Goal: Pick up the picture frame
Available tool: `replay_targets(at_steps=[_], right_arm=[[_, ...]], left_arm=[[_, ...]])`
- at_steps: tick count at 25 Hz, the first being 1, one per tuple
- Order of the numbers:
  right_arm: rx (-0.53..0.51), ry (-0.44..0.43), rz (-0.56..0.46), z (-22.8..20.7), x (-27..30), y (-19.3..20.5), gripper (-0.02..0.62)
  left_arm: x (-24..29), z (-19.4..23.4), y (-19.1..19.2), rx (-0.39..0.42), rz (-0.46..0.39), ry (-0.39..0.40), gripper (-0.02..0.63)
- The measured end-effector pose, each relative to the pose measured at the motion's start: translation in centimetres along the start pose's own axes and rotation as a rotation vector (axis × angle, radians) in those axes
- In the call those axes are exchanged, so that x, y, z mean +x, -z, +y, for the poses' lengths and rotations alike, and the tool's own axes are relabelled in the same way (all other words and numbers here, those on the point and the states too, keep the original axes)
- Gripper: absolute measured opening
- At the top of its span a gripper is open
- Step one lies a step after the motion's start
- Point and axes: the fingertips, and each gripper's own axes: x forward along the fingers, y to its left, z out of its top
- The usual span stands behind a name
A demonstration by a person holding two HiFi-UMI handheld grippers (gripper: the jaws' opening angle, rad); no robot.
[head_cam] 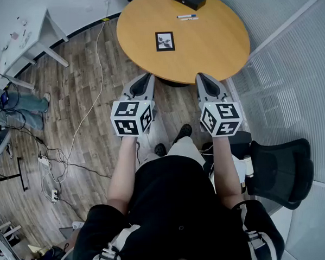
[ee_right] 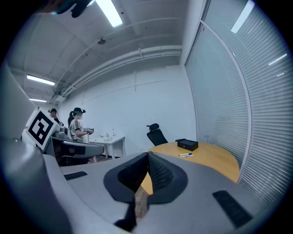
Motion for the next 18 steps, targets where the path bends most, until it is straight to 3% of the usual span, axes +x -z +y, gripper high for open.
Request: replay_targets(at_steps=[11, 18], right_arm=[[-0.026, -0.011, -0.010, 1.8, -2.6, 0.0, 0.015], [0.015, -0.021, -0.022, 1.7, -2.5, 0.3, 0.017]], left_arm=[[-2.6, -1.3, 0.0, 0.005, -0.023, 0.003, 0.037], [-2.3, -1.5, 0.6, -0.002, -0.010, 0.002, 0.038]])
